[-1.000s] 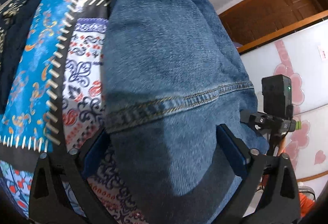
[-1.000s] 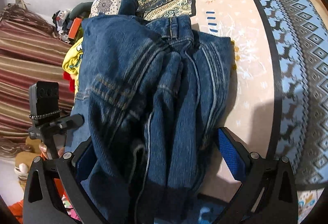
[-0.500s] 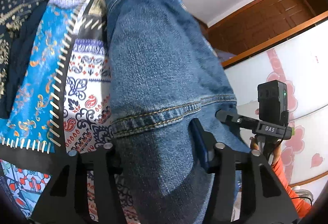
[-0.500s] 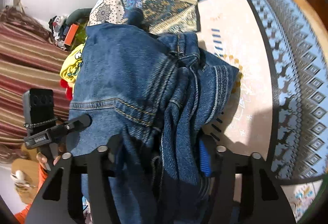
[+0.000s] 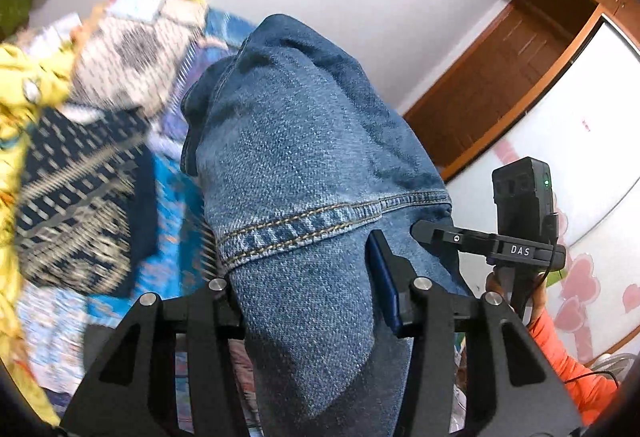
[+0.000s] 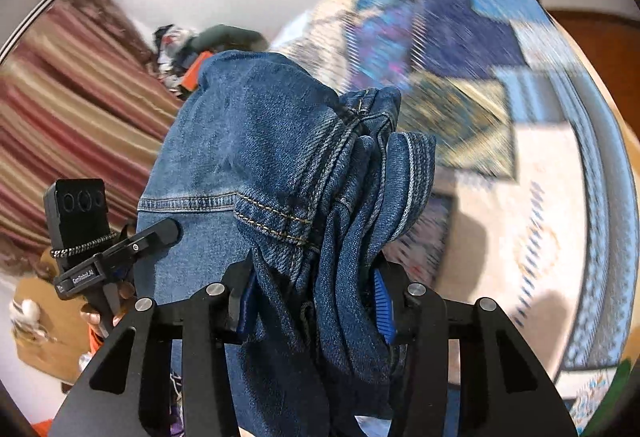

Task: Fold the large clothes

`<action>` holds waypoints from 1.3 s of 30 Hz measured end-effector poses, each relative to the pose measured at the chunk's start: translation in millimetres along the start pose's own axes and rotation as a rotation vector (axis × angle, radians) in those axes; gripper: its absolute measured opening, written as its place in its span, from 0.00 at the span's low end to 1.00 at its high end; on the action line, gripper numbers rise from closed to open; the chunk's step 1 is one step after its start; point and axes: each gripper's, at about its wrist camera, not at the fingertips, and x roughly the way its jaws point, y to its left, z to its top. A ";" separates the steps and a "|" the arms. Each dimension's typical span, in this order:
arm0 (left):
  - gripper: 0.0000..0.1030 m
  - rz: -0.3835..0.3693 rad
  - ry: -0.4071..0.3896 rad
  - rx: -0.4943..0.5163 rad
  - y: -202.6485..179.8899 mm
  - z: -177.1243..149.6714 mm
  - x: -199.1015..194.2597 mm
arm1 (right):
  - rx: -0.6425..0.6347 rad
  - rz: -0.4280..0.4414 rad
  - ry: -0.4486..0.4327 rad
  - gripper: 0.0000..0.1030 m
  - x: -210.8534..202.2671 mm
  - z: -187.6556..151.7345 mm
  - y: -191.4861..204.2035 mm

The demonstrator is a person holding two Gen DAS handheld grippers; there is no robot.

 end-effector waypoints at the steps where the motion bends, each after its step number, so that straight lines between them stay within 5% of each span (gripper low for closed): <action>1: 0.46 0.006 -0.014 0.002 6.7 5.6 -10.5 | -0.018 0.010 -0.008 0.42 3.4 6.4 11.6; 12: 0.46 0.097 -0.116 -0.001 87.8 49.8 -73.7 | -0.100 0.102 -0.061 0.42 77.9 57.4 79.7; 21: 0.46 0.167 -0.062 -0.110 199.2 53.2 -27.3 | -0.015 0.114 -0.047 0.41 184.8 69.9 72.1; 27: 0.47 0.237 0.057 -0.204 271.8 24.0 36.7 | 0.047 0.029 0.078 0.40 254.2 49.9 40.3; 31: 0.57 0.220 0.008 -0.197 276.8 5.5 32.8 | -0.016 -0.003 0.085 0.43 256.7 40.5 38.0; 39: 0.69 0.366 0.023 -0.138 246.8 -16.4 8.5 | -0.172 -0.149 0.101 0.54 234.4 19.1 65.7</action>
